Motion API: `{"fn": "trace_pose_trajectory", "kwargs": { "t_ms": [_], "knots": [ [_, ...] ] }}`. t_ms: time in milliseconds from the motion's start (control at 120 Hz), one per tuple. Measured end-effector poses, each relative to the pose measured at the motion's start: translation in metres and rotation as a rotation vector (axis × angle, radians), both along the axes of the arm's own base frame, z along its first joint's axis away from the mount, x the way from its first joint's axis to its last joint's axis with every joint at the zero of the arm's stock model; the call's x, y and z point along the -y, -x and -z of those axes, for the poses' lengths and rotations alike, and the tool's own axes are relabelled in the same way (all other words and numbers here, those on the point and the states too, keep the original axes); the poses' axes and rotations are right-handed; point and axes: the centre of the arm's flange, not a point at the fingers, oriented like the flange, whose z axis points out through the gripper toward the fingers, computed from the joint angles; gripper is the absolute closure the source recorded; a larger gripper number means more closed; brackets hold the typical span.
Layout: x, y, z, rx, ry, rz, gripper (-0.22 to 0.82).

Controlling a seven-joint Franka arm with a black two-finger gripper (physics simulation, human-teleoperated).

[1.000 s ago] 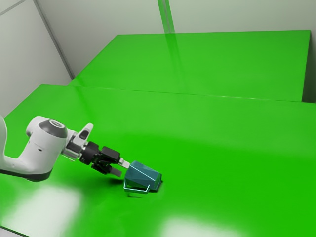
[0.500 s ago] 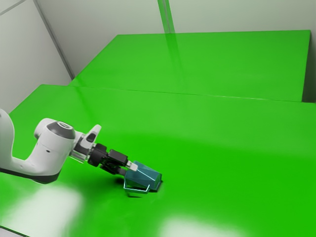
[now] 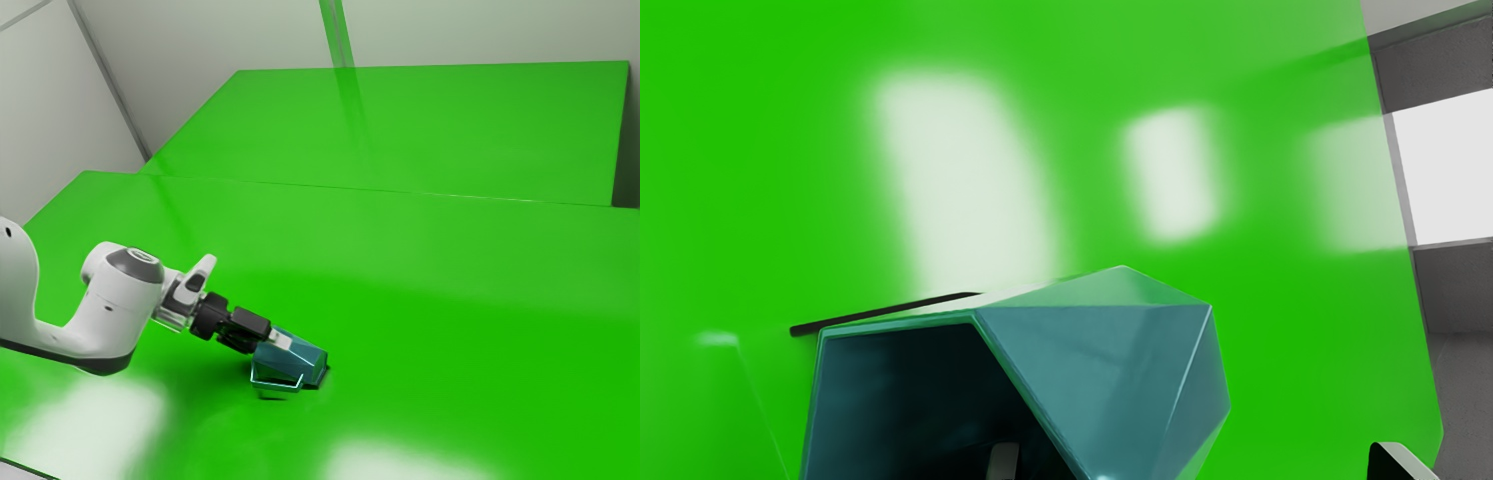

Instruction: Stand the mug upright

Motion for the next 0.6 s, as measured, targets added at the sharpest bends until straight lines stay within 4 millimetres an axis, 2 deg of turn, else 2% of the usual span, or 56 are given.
{"fn": "trace_pose_trajectory", "kwargs": {
  "t_ms": [408,600],
  "knots": [
    [0.0027,-0.0017,-0.0038,0.031,0.003,0.012,0.43],
    [0.0029,-0.0019,-0.0052,0.039,0.003,0.015,0.64]
  ]
}}
